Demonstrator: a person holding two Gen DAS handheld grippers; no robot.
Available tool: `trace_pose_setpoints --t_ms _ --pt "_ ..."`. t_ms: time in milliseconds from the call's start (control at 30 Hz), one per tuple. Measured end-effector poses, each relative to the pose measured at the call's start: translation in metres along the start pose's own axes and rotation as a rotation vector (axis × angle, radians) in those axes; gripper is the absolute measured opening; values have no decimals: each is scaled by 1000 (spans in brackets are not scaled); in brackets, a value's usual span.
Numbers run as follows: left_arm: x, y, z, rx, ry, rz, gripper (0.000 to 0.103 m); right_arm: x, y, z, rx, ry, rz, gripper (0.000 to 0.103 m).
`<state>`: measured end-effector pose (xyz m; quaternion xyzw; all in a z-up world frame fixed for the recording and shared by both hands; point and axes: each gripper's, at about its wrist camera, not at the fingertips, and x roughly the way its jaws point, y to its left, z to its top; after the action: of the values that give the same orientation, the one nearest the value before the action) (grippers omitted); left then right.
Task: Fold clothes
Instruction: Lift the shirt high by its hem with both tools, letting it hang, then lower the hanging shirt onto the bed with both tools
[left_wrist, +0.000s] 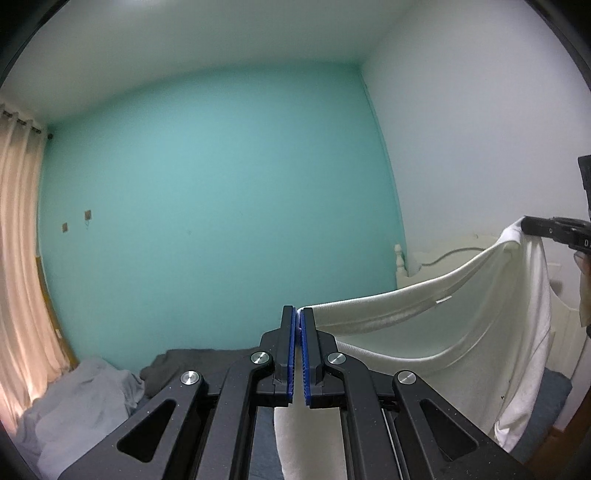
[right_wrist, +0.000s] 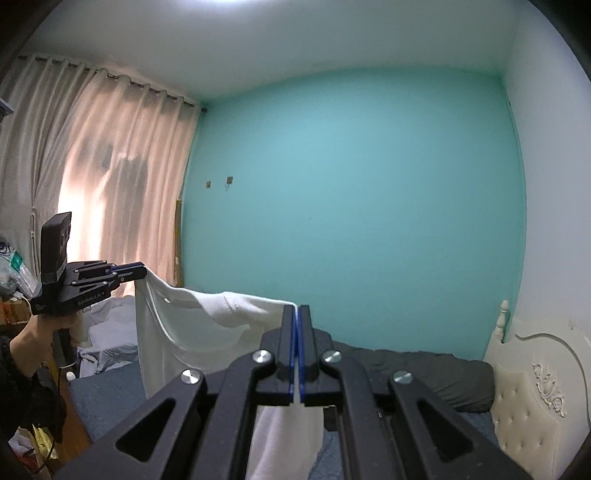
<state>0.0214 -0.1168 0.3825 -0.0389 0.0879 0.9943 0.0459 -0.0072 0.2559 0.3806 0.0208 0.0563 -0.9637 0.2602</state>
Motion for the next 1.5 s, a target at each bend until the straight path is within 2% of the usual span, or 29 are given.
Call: trace_pose_setpoints --t_ms 300,533,633,733,867,967,1200,1500 --pt "-31 10 1 7 -7 21 3 -24 21 1 -22 4 8 1" --pt "-37 10 -5 15 26 24 3 -17 26 -10 -19 39 18 1" --pt "-28 3 -7 26 56 19 3 -8 23 -18 -2 65 15 1" --pt "-10 -3 -24 47 95 16 3 4 18 -36 7 103 11 1" --pt "32 -1 -51 42 159 2 3 29 7 -66 30 156 15 1" --pt "71 -8 -78 44 213 -24 3 63 -5 -101 53 221 16 1" --pt "161 -22 -159 55 340 -32 3 141 -44 -189 131 346 21 1" --pt "277 -20 -246 15 477 -49 3 239 -95 -288 202 471 25 1"
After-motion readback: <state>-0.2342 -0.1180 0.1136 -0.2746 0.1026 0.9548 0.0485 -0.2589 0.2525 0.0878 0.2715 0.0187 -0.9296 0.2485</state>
